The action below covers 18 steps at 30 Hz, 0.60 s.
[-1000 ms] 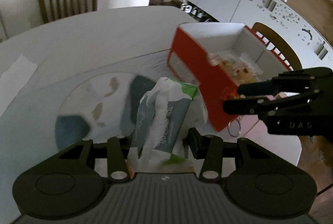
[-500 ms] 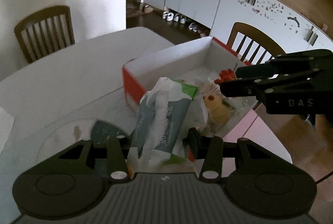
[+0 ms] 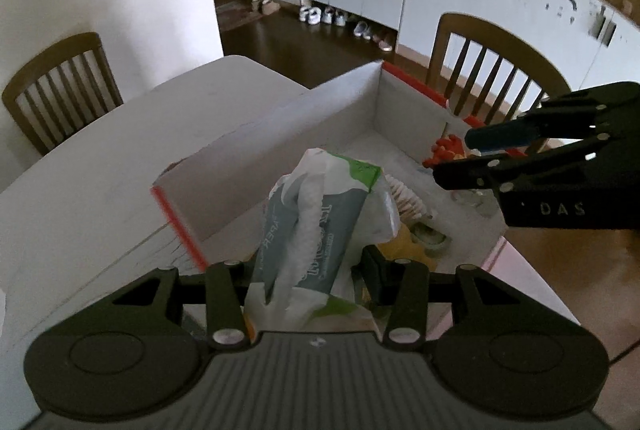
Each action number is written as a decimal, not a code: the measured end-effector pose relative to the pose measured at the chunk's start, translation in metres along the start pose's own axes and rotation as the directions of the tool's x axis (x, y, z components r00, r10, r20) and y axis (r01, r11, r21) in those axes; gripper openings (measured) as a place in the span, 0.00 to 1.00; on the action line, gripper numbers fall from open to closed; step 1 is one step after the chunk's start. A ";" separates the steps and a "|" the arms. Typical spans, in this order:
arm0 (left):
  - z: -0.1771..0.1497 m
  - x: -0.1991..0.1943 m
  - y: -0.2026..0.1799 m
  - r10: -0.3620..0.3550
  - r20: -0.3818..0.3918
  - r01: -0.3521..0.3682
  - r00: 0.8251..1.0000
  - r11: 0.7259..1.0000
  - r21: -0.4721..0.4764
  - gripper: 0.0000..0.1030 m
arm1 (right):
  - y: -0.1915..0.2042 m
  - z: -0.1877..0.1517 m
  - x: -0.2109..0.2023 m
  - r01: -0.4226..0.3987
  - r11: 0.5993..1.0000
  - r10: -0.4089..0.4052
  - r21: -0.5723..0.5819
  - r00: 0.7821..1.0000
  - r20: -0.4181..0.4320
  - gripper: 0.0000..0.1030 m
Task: Organize objects
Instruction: 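Lower the wipes pack and fish keyring into the shoebox and open both tools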
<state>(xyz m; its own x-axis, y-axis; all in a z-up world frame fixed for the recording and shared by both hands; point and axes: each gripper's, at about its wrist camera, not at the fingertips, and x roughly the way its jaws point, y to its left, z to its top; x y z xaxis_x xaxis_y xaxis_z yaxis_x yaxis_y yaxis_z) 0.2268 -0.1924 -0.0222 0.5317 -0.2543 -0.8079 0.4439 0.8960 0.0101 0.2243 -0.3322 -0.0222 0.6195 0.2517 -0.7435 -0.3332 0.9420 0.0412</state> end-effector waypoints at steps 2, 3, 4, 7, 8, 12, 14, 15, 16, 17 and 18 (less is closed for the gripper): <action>0.004 0.012 -0.004 0.006 -0.017 -0.006 1.000 1.000 0.009 0.43 | -0.007 -0.004 0.005 0.003 1.000 -0.003 -0.001 1.000 -0.007 0.40; 0.006 0.018 -0.007 0.010 -0.025 -0.010 1.000 1.000 0.013 0.43 | -0.009 -0.006 0.008 0.006 1.000 -0.006 -0.005 1.000 -0.013 0.40; 0.007 0.024 -0.007 0.015 -0.035 -0.015 0.999 1.000 0.015 0.43 | -0.010 -0.008 0.011 0.008 1.000 -0.008 -0.010 1.000 -0.021 0.40; 0.013 0.041 -0.009 0.016 -0.069 -0.015 0.997 1.000 0.012 0.43 | -0.016 -0.016 0.020 -0.001 1.000 0.000 -0.016 0.999 -0.046 0.40; 0.015 0.045 -0.009 0.015 -0.080 -0.014 0.997 1.000 0.008 0.43 | -0.015 -0.017 0.023 -0.002 1.000 0.001 -0.022 0.999 -0.054 0.40; 0.025 0.066 -0.011 0.023 -0.115 -0.022 0.993 1.000 0.016 0.43 | -0.012 -0.024 0.033 -0.016 0.999 0.013 -0.042 0.997 -0.079 0.40; 0.029 0.076 -0.015 0.032 -0.130 -0.028 0.991 0.999 0.033 0.43 | -0.011 -0.026 0.038 -0.021 0.999 0.017 -0.050 0.996 -0.092 0.40; 0.030 0.080 -0.018 0.033 -0.137 -0.028 0.990 0.999 0.042 0.44 | -0.011 -0.027 0.040 -0.020 0.998 0.015 -0.051 0.995 -0.096 0.40; 0.032 0.086 -0.020 0.034 -0.148 -0.027 0.988 0.998 0.050 0.44 | -0.012 -0.028 0.043 -0.023 0.998 0.018 -0.051 0.995 -0.102 0.41; 0.033 0.089 -0.022 0.035 -0.157 -0.027 0.987 0.998 0.054 0.44 | -0.012 -0.029 0.045 -0.030 0.998 0.024 -0.051 0.994 -0.107 0.41; 0.034 0.094 -0.023 0.038 -0.166 -0.029 0.985 0.998 0.056 0.44 | -0.012 -0.030 0.047 -0.032 0.998 0.026 -0.052 0.993 -0.114 0.41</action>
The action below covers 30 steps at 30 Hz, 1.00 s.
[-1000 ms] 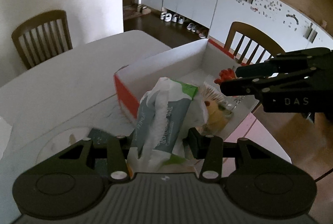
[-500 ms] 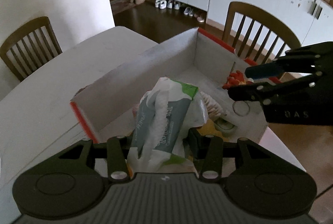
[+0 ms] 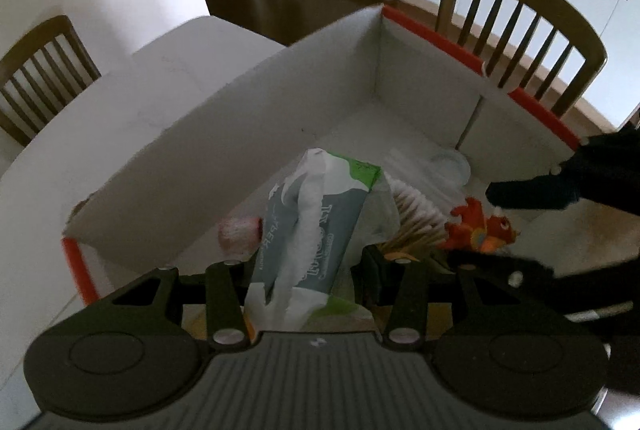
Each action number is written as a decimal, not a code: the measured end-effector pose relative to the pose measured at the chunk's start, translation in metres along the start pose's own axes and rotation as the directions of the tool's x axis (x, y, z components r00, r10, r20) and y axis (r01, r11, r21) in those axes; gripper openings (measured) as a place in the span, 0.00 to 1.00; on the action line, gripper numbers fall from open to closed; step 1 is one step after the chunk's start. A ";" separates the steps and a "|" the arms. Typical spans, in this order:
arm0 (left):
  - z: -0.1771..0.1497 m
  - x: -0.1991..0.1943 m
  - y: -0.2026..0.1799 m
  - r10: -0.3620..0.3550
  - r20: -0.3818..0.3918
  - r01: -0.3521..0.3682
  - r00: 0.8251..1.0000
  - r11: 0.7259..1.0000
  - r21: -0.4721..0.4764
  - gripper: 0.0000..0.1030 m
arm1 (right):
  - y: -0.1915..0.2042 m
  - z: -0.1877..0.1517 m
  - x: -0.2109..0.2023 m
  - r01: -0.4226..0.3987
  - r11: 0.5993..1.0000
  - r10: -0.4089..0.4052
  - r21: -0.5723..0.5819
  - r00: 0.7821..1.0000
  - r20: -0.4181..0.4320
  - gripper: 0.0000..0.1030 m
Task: Organize objects
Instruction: 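Lower the wipes pack and fish keyring into the shoebox and open both tools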
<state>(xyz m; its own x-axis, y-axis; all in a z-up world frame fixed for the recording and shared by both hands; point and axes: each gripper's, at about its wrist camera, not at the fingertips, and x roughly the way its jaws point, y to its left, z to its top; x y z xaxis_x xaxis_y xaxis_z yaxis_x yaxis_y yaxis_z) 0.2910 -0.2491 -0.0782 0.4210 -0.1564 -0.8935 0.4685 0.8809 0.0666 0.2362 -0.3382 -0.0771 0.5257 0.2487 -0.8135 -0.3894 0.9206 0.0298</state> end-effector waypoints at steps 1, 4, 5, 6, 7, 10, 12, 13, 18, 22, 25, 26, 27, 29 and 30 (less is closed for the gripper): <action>0.001 0.003 0.000 0.000 -0.010 0.000 1.000 1.000 -0.001 0.44 | 0.000 -0.001 0.002 0.006 1.000 -0.006 -0.003 1.000 -0.007 0.41; 0.006 0.011 0.000 -0.004 -0.031 0.004 1.000 1.000 -0.006 0.44 | -0.003 -0.004 0.008 0.007 1.000 -0.007 0.005 1.000 -0.022 0.41; 0.008 0.014 0.000 -0.003 -0.037 0.003 0.999 1.000 -0.001 0.44 | -0.004 -0.003 0.008 0.007 1.000 -0.007 0.007 1.000 -0.024 0.41; 0.009 0.016 0.000 -0.005 -0.039 0.006 0.999 1.000 0.006 0.44 | -0.005 -0.004 0.009 0.007 1.000 -0.006 0.009 1.000 -0.026 0.41; 0.009 0.017 0.000 -0.006 -0.043 0.007 0.999 1.000 0.008 0.44 | -0.005 -0.004 0.010 0.007 1.000 -0.007 0.009 1.000 -0.029 0.42; 0.010 0.021 -0.002 -0.006 -0.053 0.007 0.999 1.000 0.020 0.45 | -0.006 -0.005 0.011 0.010 1.000 -0.010 0.008 0.999 -0.036 0.42; 0.008 0.022 -0.001 -0.013 -0.053 0.015 0.998 1.000 0.023 0.48 | -0.007 -0.005 0.012 0.007 1.000 -0.007 0.010 0.999 -0.039 0.42; 0.014 0.024 -0.002 -0.014 -0.051 0.015 0.999 1.000 0.021 0.49 | -0.007 -0.005 0.013 0.005 1.000 -0.005 0.012 0.999 -0.041 0.42; 0.013 0.022 -0.003 -0.031 -0.038 0.032 0.999 0.999 0.010 0.64 | -0.010 -0.005 0.016 -0.002 1.000 0.003 0.028 0.999 -0.041 0.49; 0.010 0.018 -0.003 -0.026 -0.017 0.026 1.000 1.000 0.014 0.65 | -0.011 -0.007 0.011 -0.018 0.999 0.019 0.034 0.999 -0.029 0.55; 0.006 0.015 0.000 -0.033 -0.002 0.033 0.999 0.999 -0.005 0.66 | -0.010 -0.007 0.007 -0.021 0.999 0.022 0.037 1.000 -0.020 0.57; 0.004 0.013 0.001 -0.033 0.004 0.034 0.999 0.999 -0.011 0.68 | -0.010 -0.007 0.004 -0.025 0.999 0.026 0.036 1.000 -0.013 0.59; 0.002 0.010 0.003 -0.031 0.011 0.031 0.999 0.999 -0.020 0.70 | -0.009 -0.007 0.000 -0.027 0.999 0.028 0.035 1.000 -0.006 0.61; -0.001 0.004 0.008 -0.029 0.016 0.030 0.999 0.999 -0.039 0.70 | -0.010 -0.006 -0.005 -0.031 0.999 0.031 0.033 1.000 0.005 0.61; -0.003 0.001 0.009 -0.029 0.020 0.030 0.999 0.998 -0.048 0.70 | -0.010 -0.005 -0.008 -0.035 0.999 0.034 0.033 0.999 0.011 0.62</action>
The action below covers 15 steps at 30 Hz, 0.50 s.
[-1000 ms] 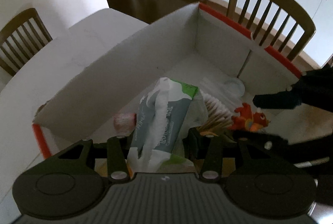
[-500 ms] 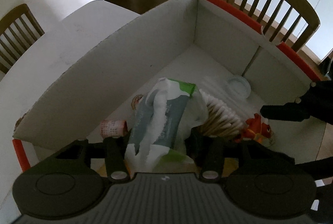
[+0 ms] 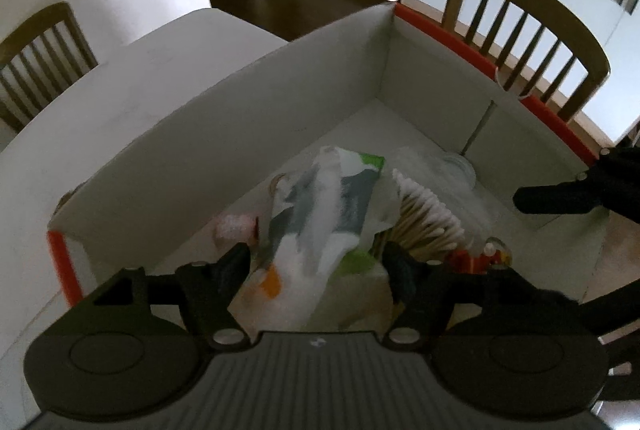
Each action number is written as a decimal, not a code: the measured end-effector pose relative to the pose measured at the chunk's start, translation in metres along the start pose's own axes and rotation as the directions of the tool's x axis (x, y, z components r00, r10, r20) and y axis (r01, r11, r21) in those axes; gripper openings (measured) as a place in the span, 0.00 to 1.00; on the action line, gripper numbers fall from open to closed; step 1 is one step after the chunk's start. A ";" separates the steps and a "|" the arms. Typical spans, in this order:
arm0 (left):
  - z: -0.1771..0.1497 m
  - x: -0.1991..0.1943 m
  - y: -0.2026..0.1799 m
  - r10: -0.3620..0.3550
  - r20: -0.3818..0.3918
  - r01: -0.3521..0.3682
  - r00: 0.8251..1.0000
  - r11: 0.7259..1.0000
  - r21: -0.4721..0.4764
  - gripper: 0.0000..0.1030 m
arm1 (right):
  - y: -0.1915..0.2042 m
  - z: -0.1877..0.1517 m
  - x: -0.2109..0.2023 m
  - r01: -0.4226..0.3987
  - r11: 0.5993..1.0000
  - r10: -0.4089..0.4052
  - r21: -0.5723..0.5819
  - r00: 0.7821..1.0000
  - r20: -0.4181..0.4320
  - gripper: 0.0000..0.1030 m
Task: Organize objects
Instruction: 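Lower the wipes pack and fish keyring into the shoebox and open both tools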
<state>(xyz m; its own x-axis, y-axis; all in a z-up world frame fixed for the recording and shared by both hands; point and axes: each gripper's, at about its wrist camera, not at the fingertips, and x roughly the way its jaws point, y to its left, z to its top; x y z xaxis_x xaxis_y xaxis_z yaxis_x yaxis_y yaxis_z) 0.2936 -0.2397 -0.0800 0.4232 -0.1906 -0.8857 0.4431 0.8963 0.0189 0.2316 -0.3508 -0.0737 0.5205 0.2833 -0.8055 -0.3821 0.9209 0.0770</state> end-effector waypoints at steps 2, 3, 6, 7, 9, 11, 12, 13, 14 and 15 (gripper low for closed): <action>-0.005 -0.007 0.003 -0.002 0.014 0.002 1.000 1.000 -0.014 0.70 | 0.000 0.004 -0.005 -0.001 1.000 0.001 0.000 1.000 0.011 0.62; -0.008 -0.012 0.004 -0.004 0.023 0.004 1.000 1.000 -0.021 0.70 | 0.000 0.004 -0.008 -0.004 1.000 0.004 -0.002 1.000 0.017 0.62; -0.018 -0.027 0.007 -0.004 0.054 0.006 0.999 0.999 -0.038 0.70 | 0.002 0.005 -0.018 -0.007 1.000 0.007 -0.003 0.999 0.035 0.62; -0.021 -0.033 0.008 -0.008 0.072 0.011 0.997 0.999 -0.045 0.70 | 0.003 0.006 -0.021 -0.007 1.000 0.007 -0.005 0.999 0.042 0.62; -0.025 -0.042 0.009 -0.005 0.088 0.010 0.996 0.999 -0.053 0.70 | 0.004 0.006 -0.028 -0.010 1.000 0.010 -0.005 0.999 0.053 0.62; -0.030 -0.050 0.009 -0.003 0.110 0.009 0.994 0.998 -0.057 0.70 | 0.006 0.006 -0.033 -0.012 1.000 0.012 -0.007 0.998 0.063 0.62; -0.033 -0.055 0.010 -0.002 0.118 0.010 0.993 0.998 -0.064 0.70 | 0.007 0.006 -0.036 -0.014 1.000 0.014 -0.007 0.998 0.069 0.62; -0.035 -0.060 0.011 -0.006 0.129 0.015 0.992 0.997 -0.073 0.70 | 0.008 0.006 -0.038 -0.015 1.000 0.016 -0.007 0.997 0.074 0.62; -0.037 -0.065 0.011 -0.007 0.140 0.019 0.990 0.997 -0.081 0.70 | 0.009 0.005 -0.042 -0.019 1.000 0.019 -0.006 0.997 0.080 0.63; -0.040 -0.070 0.012 -0.006 0.148 0.019 0.989 0.996 -0.089 0.70 | 0.010 0.005 -0.044 -0.022 1.000 0.023 -0.008 0.996 0.085 0.64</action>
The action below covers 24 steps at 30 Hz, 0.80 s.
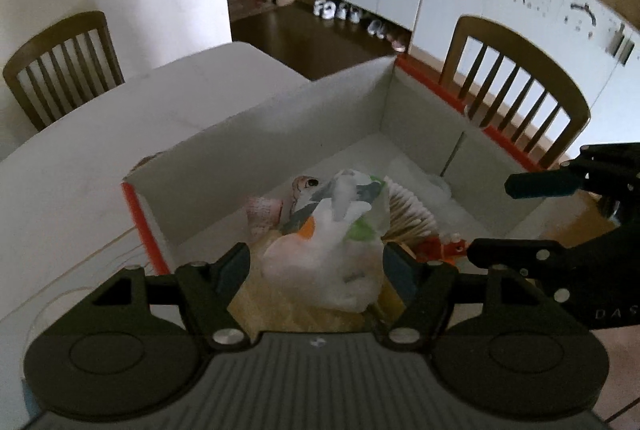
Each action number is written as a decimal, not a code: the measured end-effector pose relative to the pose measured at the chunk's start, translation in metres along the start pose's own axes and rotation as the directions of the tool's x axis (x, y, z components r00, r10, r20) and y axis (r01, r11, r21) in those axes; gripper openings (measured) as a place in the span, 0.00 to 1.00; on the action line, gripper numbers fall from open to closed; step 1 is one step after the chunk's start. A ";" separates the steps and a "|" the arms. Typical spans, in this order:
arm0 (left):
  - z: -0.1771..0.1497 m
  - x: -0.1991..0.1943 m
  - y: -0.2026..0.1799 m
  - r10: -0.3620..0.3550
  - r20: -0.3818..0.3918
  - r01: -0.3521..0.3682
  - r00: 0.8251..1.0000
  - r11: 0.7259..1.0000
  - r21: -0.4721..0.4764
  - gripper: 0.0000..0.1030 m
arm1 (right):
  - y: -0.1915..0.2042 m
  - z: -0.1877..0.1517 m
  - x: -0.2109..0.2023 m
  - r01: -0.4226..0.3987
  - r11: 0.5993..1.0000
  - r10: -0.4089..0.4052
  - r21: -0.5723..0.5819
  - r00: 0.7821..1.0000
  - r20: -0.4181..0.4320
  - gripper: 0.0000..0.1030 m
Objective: Organize objects
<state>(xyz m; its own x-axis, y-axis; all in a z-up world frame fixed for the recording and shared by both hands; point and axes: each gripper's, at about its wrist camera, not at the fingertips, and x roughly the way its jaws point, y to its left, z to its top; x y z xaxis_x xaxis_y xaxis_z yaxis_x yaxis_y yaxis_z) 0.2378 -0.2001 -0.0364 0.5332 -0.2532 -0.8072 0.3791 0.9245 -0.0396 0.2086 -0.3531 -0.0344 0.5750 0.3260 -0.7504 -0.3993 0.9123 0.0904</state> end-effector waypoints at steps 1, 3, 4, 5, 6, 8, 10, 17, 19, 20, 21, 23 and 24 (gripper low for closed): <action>0.000 -0.003 0.000 -0.002 0.008 0.002 1.000 1.000 -0.009 0.70 | 0.001 0.000 -0.003 -0.003 1.000 0.003 -0.001 1.000 0.005 0.65; -0.003 -0.012 0.000 -0.011 0.027 0.012 1.000 1.000 -0.022 0.70 | 0.003 0.002 -0.008 -0.007 1.000 0.007 -0.004 1.000 0.019 0.69; -0.005 -0.016 0.000 -0.012 0.035 0.013 0.999 1.000 -0.026 0.70 | 0.005 0.002 -0.011 -0.011 1.000 0.011 -0.004 1.000 0.024 0.70; -0.008 -0.020 0.000 -0.012 0.044 0.013 0.999 0.999 -0.031 0.70 | 0.005 0.004 -0.014 -0.016 1.000 0.016 -0.002 0.999 0.028 0.70; -0.011 -0.025 0.001 -0.014 0.052 0.016 0.999 0.999 -0.037 0.70 | 0.006 0.003 -0.017 -0.021 1.000 0.021 0.000 0.999 0.032 0.72; -0.017 -0.033 -0.001 -0.027 0.066 0.030 0.997 0.998 -0.047 0.70 | 0.009 0.002 -0.022 -0.027 1.000 0.027 0.000 0.999 0.043 0.74; -0.023 -0.041 0.000 -0.031 0.080 0.035 0.996 0.998 -0.054 0.72 | 0.011 0.000 -0.028 -0.030 1.000 0.030 -0.005 0.998 0.054 0.74; -0.039 -0.061 0.001 -0.026 0.125 0.038 0.992 0.994 -0.098 0.84 | 0.021 -0.007 -0.041 -0.034 0.999 0.034 -0.003 0.994 0.099 0.82; -0.042 -0.067 0.003 -0.031 0.143 0.047 0.989 0.992 -0.114 0.88 | 0.022 -0.009 -0.045 -0.039 0.999 0.038 0.002 0.992 0.121 0.87; -0.044 -0.070 0.004 -0.035 0.152 0.055 0.988 0.990 -0.126 0.88 | 0.022 -0.010 -0.047 -0.041 0.999 0.040 0.006 0.991 0.130 0.89; -0.045 -0.072 0.005 -0.041 0.161 0.063 0.986 0.989 -0.136 0.88 | 0.022 -0.012 -0.049 -0.046 0.999 0.044 0.011 0.989 0.141 0.90; -0.047 -0.078 0.004 -0.037 0.182 0.063 0.983 0.989 -0.137 0.94 | 0.022 -0.014 -0.053 -0.057 0.998 0.052 0.026 0.986 0.160 0.94; -0.049 -0.080 0.003 -0.031 0.187 0.057 0.982 0.989 -0.135 1.00 | 0.023 -0.015 -0.054 -0.060 0.998 0.053 0.033 0.984 0.170 0.96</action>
<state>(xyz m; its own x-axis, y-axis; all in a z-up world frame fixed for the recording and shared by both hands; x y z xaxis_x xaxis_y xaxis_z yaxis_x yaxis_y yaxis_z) 0.1597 -0.1629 -0.0005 0.6534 -0.3306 -0.6810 0.3035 0.9386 -0.1644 0.1574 -0.3537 -0.0013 0.6658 0.4112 -0.6225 -0.4090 0.8990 0.1565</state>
